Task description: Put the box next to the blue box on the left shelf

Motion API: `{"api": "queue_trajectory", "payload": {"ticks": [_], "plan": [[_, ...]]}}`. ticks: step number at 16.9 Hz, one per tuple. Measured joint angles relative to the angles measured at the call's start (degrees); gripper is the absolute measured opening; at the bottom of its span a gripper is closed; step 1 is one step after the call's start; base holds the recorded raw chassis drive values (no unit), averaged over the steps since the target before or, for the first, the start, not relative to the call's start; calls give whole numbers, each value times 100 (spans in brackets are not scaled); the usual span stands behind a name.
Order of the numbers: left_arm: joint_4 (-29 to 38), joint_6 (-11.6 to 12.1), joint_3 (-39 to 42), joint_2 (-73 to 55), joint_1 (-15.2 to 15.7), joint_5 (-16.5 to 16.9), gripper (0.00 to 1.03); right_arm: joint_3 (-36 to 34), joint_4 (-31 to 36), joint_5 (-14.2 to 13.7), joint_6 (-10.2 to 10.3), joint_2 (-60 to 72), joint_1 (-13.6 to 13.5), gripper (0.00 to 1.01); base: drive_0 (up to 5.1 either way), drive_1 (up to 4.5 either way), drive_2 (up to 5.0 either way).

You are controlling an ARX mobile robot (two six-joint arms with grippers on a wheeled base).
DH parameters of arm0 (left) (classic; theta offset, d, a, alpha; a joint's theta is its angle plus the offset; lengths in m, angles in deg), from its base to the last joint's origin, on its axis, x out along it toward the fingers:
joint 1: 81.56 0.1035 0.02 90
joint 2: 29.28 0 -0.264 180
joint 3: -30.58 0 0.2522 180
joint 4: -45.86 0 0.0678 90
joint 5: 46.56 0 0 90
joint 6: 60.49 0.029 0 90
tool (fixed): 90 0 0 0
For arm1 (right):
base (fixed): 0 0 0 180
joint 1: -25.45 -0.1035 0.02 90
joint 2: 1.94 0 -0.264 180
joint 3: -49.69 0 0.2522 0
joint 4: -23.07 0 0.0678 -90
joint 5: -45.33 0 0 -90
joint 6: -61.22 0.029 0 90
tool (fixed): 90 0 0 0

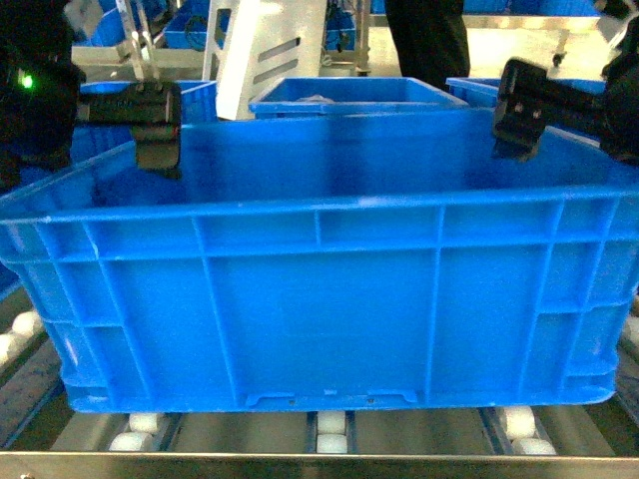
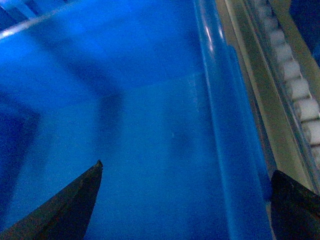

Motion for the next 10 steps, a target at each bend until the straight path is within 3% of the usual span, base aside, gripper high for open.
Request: {"api": "queue_trajectory", "payload": {"ticks": [2, 4, 5, 7, 9, 10], "plan": [[691, -57, 44, 118, 0, -164, 98, 4, 197, 57, -24, -262, -66, 98, 0, 0, 0], [813, -48, 107, 170, -22, -149, 98, -7, 229, 33, -59, -321, -138, 98, 0, 0, 0], [1010, -96, 201, 170, -42, -208, 98, -70, 448, -105, -87, -321, -162, 98, 0, 0, 0], [1189, -177, 358, 271, -28, -278, 98, -350, 1263, -671, -155, -468, -42, 98, 0, 0, 0], [1182, -197, 389, 297, 9, -297, 98, -417, 1263, -876, -284, -492, 24, 98, 0, 0, 0], [2214, -66, 691, 289, 46, -168, 93, -603, 1908, -918, -474, -487, 22, 95, 0, 0, 0]]}}
